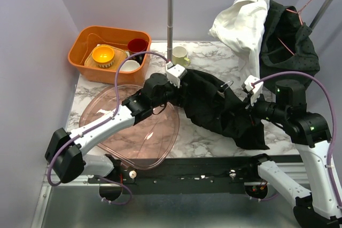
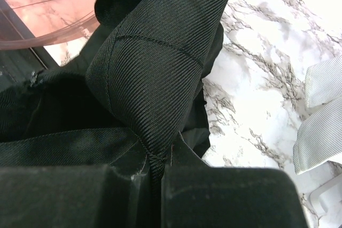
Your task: Place the skirt on the hanger
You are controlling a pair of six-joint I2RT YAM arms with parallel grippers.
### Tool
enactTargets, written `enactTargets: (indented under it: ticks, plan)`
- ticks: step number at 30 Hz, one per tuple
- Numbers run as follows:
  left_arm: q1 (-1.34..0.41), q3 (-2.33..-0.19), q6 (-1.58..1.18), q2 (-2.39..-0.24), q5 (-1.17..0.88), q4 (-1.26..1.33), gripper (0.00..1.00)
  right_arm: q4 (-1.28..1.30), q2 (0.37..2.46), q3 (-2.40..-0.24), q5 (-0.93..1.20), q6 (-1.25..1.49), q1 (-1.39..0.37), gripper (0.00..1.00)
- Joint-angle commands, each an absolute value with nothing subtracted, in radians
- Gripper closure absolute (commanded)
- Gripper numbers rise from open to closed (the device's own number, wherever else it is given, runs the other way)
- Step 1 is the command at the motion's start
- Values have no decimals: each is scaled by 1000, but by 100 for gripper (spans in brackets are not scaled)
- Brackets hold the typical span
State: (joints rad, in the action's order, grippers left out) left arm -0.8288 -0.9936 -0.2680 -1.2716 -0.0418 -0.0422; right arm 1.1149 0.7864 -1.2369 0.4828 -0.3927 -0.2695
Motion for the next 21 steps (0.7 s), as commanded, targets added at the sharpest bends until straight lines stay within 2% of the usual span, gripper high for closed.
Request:
enactTargets:
  ticks: [1, 2, 6, 10, 14, 15, 17, 18, 21]
  plan:
    - [-761, -1016, -370, -1307, -362, 104, 88, 1040, 761, -1241, 473, -382, -261, 99]
    - [-752, -1006, -376, -1301, -365, 101, 100, 1039, 758, -1244, 465, -383, -259, 100]
    - [-617, -965, -397, -1278, -284, 28, 100, 1054, 739, -1259, 446, -399, -258, 99]
    - [-517, -946, -405, -1311, -372, 11, 100, 1072, 729, -1266, 497, -402, -258, 99]
    - [-509, -972, -384, -1333, -435, 5, 100, 1081, 729, -1262, 509, -408, -258, 99]
    - [-508, -968, -376, -1318, -458, 17, 82, 1083, 730, -1262, 491, -411, -256, 99]
    - [-506, -956, -365, -1237, -492, 43, 55, 1081, 729, -1256, 469, -414, -258, 99]
    - [-506, -951, -344, -1203, -502, 48, 37, 1080, 727, -1255, 453, -416, -256, 99]
    - [-508, -954, -304, -1057, -502, 8, 21, 1069, 729, -1240, 417, -426, -258, 99]
